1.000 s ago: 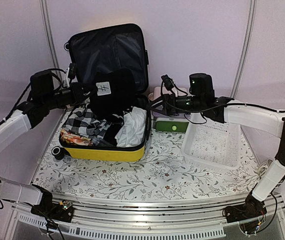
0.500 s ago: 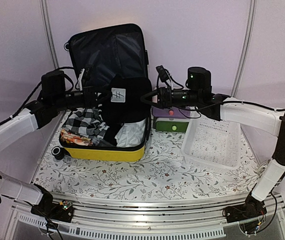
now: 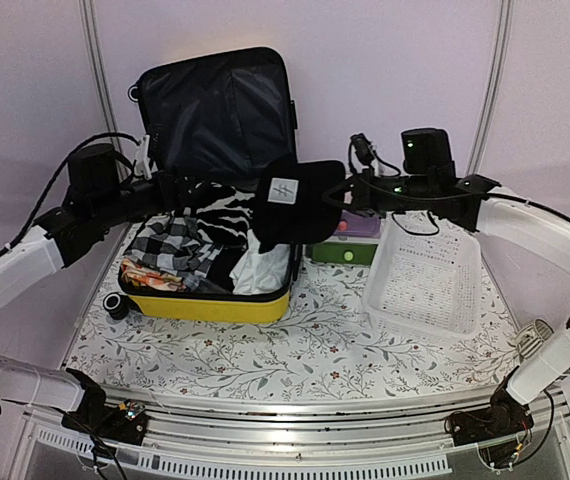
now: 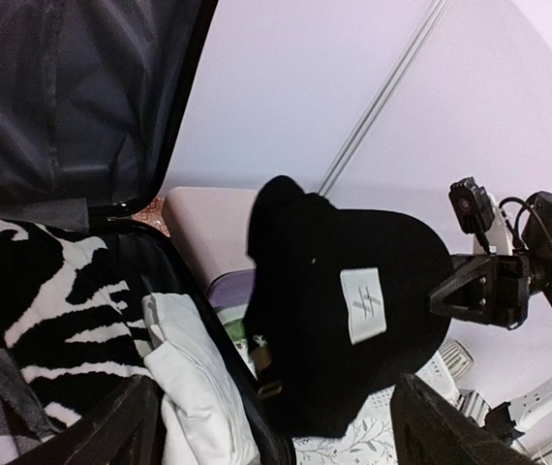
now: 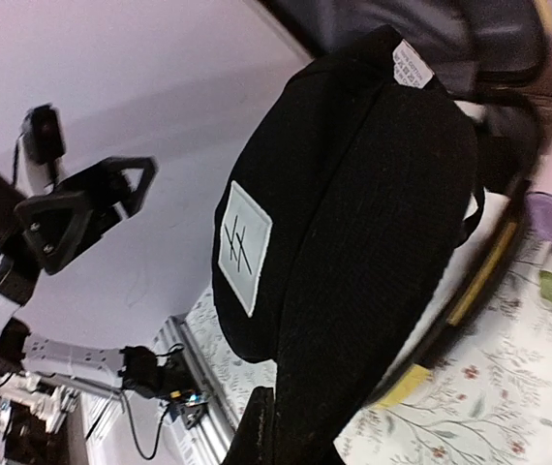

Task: Open, take out, and arrange the luggage
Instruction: Place the clothes in the bin, then adjust the clothes in the bin.

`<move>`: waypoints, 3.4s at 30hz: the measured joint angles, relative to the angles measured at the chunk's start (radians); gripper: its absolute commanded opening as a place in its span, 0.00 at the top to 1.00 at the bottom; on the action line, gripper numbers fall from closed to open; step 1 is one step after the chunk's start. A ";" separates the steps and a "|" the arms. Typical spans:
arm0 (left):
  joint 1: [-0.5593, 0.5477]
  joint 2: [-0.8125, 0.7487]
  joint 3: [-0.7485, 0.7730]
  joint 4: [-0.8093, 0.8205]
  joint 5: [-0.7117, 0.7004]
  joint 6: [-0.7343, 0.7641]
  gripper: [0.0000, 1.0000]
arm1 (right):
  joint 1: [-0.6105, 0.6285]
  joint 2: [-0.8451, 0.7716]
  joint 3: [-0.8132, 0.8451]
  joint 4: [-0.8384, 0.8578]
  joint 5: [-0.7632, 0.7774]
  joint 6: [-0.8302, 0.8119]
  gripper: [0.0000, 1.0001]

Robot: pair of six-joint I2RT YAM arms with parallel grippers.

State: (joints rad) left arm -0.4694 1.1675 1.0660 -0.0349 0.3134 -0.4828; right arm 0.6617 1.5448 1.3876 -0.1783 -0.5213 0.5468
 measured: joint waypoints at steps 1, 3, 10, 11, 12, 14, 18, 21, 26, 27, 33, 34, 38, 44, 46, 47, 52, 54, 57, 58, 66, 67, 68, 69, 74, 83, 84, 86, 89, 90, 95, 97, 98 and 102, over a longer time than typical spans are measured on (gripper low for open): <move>0.000 -0.014 -0.009 0.000 -0.014 -0.001 0.15 | -0.025 -0.027 -0.002 -0.048 0.039 -0.012 0.97; 0.000 -0.036 -0.019 0.001 -0.024 -0.002 0.15 | -0.089 -0.100 -0.033 -0.110 0.088 -0.022 0.97; 0.000 -0.029 -0.022 0.040 0.002 -0.034 0.16 | -0.243 -0.397 -0.233 -0.223 0.282 0.073 0.98; -0.001 -0.023 -0.022 0.046 0.011 -0.042 0.16 | -0.243 -0.424 -0.251 -0.234 0.312 0.098 0.98; -0.001 -0.015 -0.023 0.054 0.020 -0.050 0.16 | -0.243 -0.454 -0.272 -0.245 0.350 0.132 0.98; -0.005 0.002 -0.025 0.068 0.038 -0.065 0.16 | -0.242 -0.502 -0.312 -0.269 0.435 0.213 0.98; -0.022 0.024 -0.032 0.077 0.058 -0.082 0.16 | -0.243 -0.555 -0.383 -0.300 0.581 0.408 0.98; -0.034 0.025 -0.035 0.079 0.064 -0.089 0.16 | -0.243 -0.573 -0.422 -0.314 0.645 0.542 0.98; -0.043 0.023 -0.043 0.091 0.064 -0.094 0.16 | -0.243 -0.589 -0.457 -0.346 0.713 0.702 0.99; -0.043 0.022 -0.047 0.092 0.064 -0.094 0.16 | -0.243 -0.589 -0.459 -0.348 0.723 0.725 0.99; -0.045 0.023 -0.060 0.098 0.064 -0.095 0.16 | -0.243 -0.651 -0.607 -0.292 0.777 0.900 0.99; -0.046 0.023 -0.060 0.099 0.064 -0.095 0.16 | -0.243 -0.675 -0.665 -0.253 0.782 0.930 0.99; -0.051 0.024 -0.060 0.106 0.067 -0.095 0.16 | -0.243 -0.702 -0.830 -0.092 0.801 1.006 0.99; -0.059 0.032 -0.060 0.107 0.068 -0.094 0.16 | -0.243 -0.647 -0.851 0.148 0.863 1.017 0.97; -0.061 0.033 -0.060 0.108 0.068 -0.095 0.16 | -0.237 -0.635 -0.866 0.232 0.901 1.021 0.97; -0.061 0.034 -0.060 0.109 0.068 -0.094 0.16 | -0.234 -0.627 -0.874 0.257 0.919 1.027 0.97; -0.062 0.045 -0.060 0.116 0.068 -0.094 0.16 | -0.203 -0.524 -0.892 0.327 0.986 1.065 0.65; -0.063 0.052 -0.060 0.118 0.068 -0.094 0.15 | -0.174 -0.487 -0.906 0.345 1.017 1.094 0.25; -0.063 0.062 -0.060 0.119 0.068 -0.093 0.15 | -0.127 -0.470 -0.929 0.352 1.056 1.129 0.01; -0.063 0.063 -0.060 0.119 0.068 -0.092 0.15 | -0.116 -0.470 -0.932 0.352 1.064 1.135 0.01; -0.063 0.071 -0.056 0.119 0.068 -0.078 0.15 | -0.066 -0.510 -0.834 0.190 0.926 1.191 0.03; -0.063 0.074 -0.055 0.119 0.068 -0.078 0.15 | -0.058 -0.512 -0.816 0.161 0.893 1.205 0.03; -0.063 0.078 -0.053 0.119 0.068 -0.077 0.15 | -0.051 -0.512 -0.793 0.122 0.839 1.224 0.04; -0.064 0.082 -0.052 0.119 0.068 -0.077 0.15 | -0.046 -0.510 -0.773 0.083 0.788 1.241 0.06; -0.067 0.102 -0.048 0.120 0.075 -0.076 0.15 | -0.037 -0.447 -0.721 -0.036 0.561 1.266 0.15; -0.076 0.122 -0.038 0.121 0.079 -0.069 0.15 | -0.034 -0.291 -0.312 -0.256 0.632 0.649 0.27; -0.077 0.122 -0.038 0.120 0.079 -0.068 0.15 | -0.034 -0.290 -0.288 -0.269 0.656 0.539 0.28; -0.077 0.122 -0.038 0.120 0.079 -0.063 0.15 | -0.034 -0.293 -0.287 -0.330 0.711 0.245 0.40; -0.078 0.124 -0.037 0.120 0.085 -0.063 0.15 | -0.043 -0.304 -0.317 -0.379 0.734 0.029 0.76; -0.080 0.128 -0.033 0.121 0.089 -0.063 0.15 | -0.049 -0.306 -0.323 -0.392 0.732 -0.021 0.90; -0.132 0.192 0.008 0.127 0.072 -0.070 0.14 | -0.100 -0.270 -0.331 -0.413 0.684 -0.198 0.98; -0.183 0.225 0.015 0.136 0.043 -0.079 0.14 | -0.112 -0.227 -0.333 -0.407 0.664 -0.230 0.98; -0.208 0.242 0.017 0.140 0.031 -0.084 0.14 | -0.116 -0.200 -0.334 -0.402 0.657 -0.244 0.98; -0.347 0.365 0.068 0.140 -0.045 -0.110 0.14 | -0.141 -0.076 -0.349 -0.365 0.608 -0.266 0.98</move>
State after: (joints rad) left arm -0.8162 1.5330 1.1343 0.1055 0.2684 -0.5926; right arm 0.5209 1.4693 1.0382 -0.5430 0.0868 0.2813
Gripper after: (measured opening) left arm 0.863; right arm 0.024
